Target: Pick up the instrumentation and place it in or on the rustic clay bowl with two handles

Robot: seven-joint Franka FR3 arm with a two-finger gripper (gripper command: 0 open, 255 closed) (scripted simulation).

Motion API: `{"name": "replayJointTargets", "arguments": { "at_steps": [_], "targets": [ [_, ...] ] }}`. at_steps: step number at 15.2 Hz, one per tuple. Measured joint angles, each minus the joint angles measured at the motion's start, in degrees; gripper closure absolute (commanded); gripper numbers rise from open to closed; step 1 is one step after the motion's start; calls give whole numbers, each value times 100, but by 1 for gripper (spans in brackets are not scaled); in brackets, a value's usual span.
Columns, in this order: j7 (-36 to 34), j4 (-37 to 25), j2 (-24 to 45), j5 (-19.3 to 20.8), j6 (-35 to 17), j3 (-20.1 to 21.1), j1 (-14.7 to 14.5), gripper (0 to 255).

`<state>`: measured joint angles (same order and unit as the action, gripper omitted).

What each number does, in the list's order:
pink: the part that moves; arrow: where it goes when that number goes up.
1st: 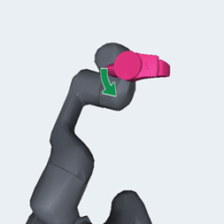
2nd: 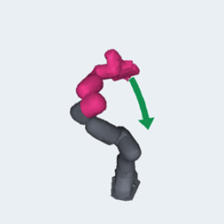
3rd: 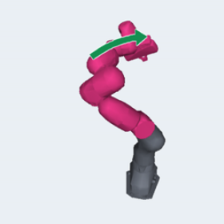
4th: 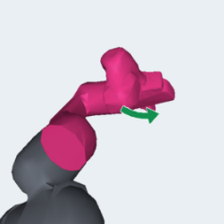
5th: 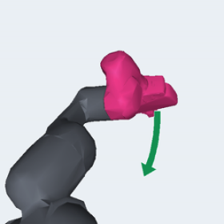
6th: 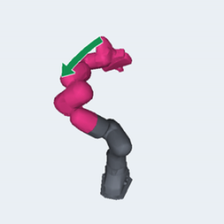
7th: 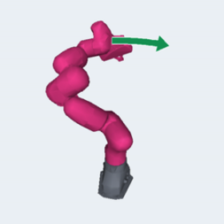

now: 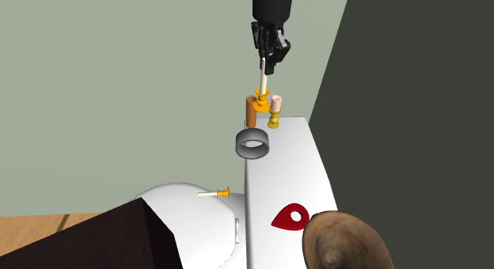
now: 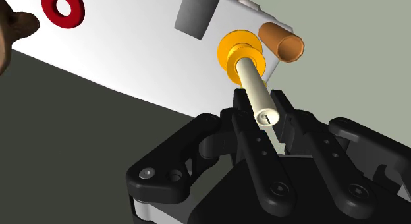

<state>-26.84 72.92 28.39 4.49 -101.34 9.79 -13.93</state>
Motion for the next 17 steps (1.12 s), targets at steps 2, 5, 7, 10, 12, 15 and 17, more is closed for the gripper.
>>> {"name": "replayJointTargets", "arguments": {
  "at_steps": [2,5,7,10,12,15,17],
  "targets": [
    [6,-138,-9,-3,148,2,-4,255],
    [5,-393,21,0,372,4,-22,255],
    [135,-245,-125,-34,367,-20,95,255],
    [443,245,-492,-115,240,-86,369,255],
    [658,475,-715,-168,231,-137,541,255],
    [1016,886,-1029,-245,127,-239,813,255],
    [1271,1110,-1217,-291,88,-318,992,255]
  ]
}}
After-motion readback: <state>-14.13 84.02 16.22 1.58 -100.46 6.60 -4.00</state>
